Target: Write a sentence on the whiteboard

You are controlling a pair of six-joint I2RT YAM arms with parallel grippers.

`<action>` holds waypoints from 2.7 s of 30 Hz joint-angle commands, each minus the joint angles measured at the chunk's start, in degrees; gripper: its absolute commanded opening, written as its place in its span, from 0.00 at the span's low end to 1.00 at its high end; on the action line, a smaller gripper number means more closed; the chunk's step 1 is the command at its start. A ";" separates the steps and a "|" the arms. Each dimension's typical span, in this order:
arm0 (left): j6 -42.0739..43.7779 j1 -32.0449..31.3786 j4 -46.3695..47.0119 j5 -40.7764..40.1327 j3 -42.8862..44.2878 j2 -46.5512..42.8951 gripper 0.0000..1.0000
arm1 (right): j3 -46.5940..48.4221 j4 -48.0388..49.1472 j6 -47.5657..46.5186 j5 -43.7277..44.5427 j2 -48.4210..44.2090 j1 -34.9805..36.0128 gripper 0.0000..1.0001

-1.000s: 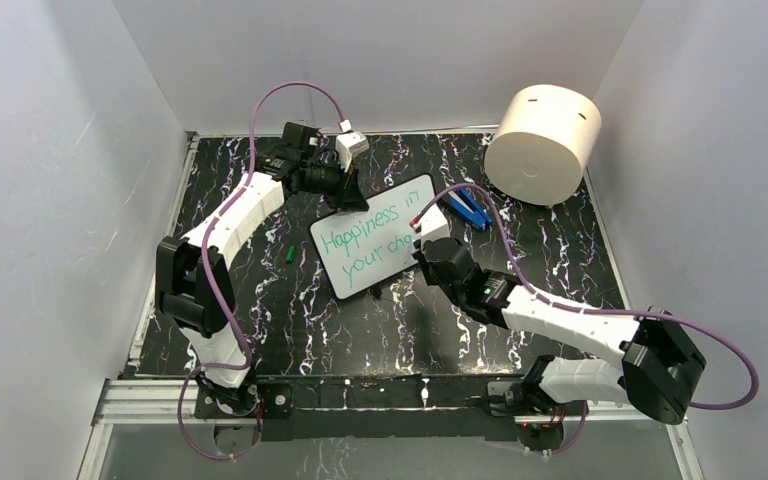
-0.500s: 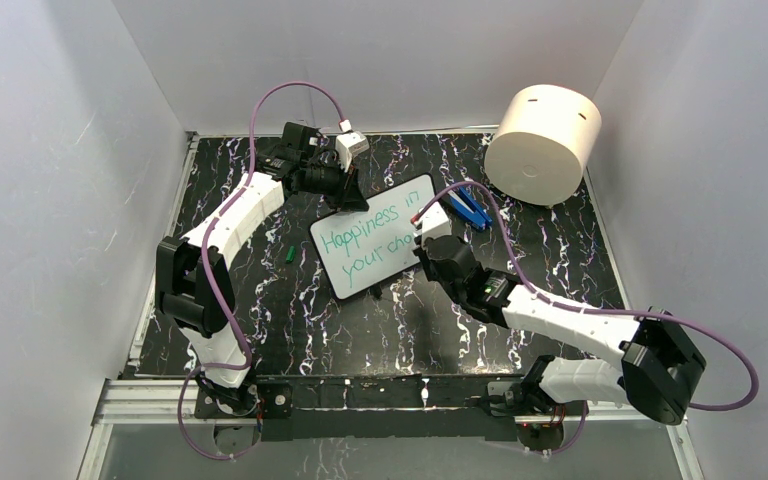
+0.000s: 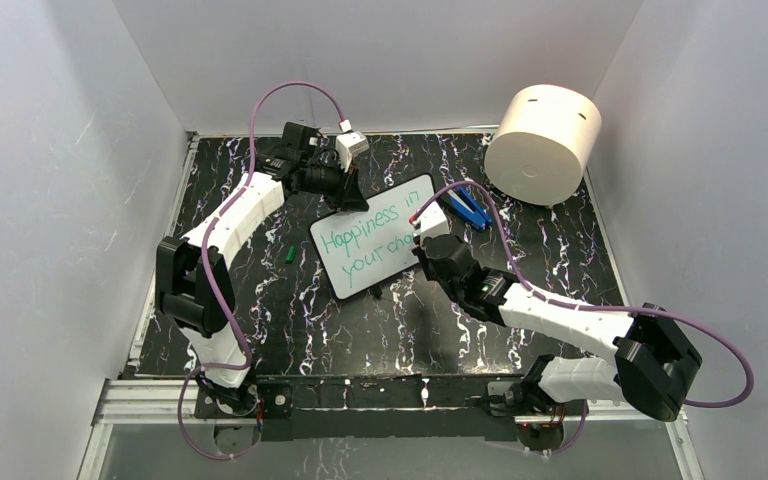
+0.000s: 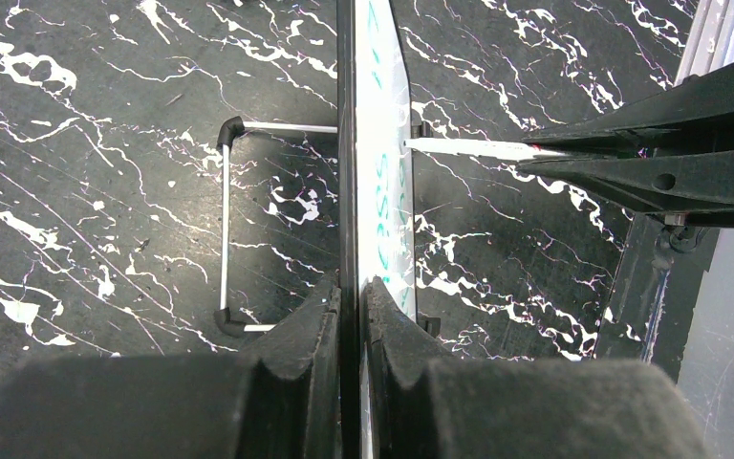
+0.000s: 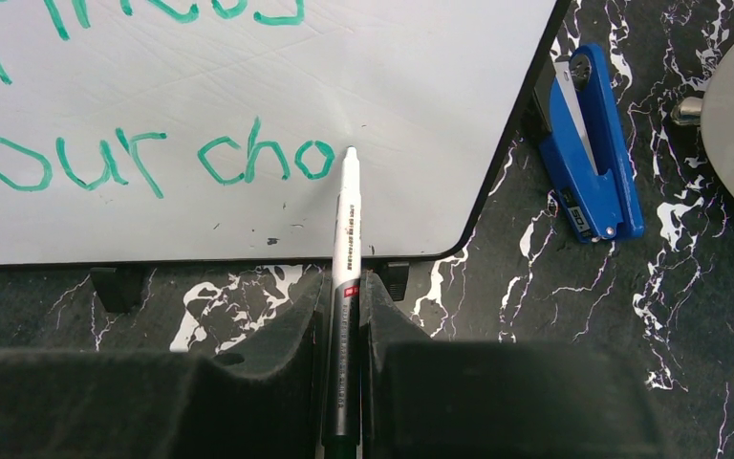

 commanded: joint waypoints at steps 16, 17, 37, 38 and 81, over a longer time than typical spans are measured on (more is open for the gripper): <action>2.52 -1.20 -7.40 -1.25 -2.18 2.54 0.00 | 3.34 4.72 -0.94 -0.54 1.64 -1.10 0.00; 2.51 -1.20 -7.40 -1.05 -2.16 2.58 0.00 | 3.26 4.72 -0.82 -0.53 1.71 -1.17 0.00; 2.51 -1.20 -7.42 -1.88 -2.27 2.09 0.00 | 2.64 3.32 -0.36 -1.42 -0.25 -1.89 0.00; 2.51 -1.20 -7.41 -1.89 -2.29 2.11 0.00 | 2.45 3.39 -0.25 -1.37 -0.38 -1.89 0.00; 2.33 -1.20 -7.45 -1.70 -2.10 2.33 0.00 | 0.87 -1.92 2.45 -4.22 0.73 -2.48 0.00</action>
